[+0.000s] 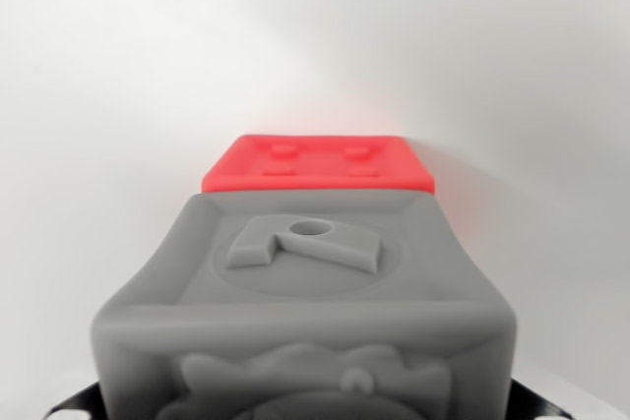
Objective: Destack cube
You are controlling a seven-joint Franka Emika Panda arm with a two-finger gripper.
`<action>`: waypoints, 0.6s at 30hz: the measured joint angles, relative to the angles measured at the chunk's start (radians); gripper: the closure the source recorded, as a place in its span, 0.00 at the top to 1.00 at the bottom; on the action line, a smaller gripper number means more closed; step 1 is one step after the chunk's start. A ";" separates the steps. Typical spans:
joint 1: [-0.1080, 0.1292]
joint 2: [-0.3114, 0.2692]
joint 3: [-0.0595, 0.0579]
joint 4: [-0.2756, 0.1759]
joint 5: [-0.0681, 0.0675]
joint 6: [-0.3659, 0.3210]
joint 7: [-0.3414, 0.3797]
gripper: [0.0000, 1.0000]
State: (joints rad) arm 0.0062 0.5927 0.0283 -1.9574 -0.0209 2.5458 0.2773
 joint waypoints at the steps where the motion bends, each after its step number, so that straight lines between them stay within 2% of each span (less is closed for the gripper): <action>1: 0.000 0.000 0.000 0.000 0.000 0.000 0.000 0.00; 18: 0.000 -0.027 0.000 -0.003 0.000 -0.021 0.000 0.00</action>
State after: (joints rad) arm 0.0062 0.5658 0.0283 -1.9605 -0.0209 2.5250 0.2773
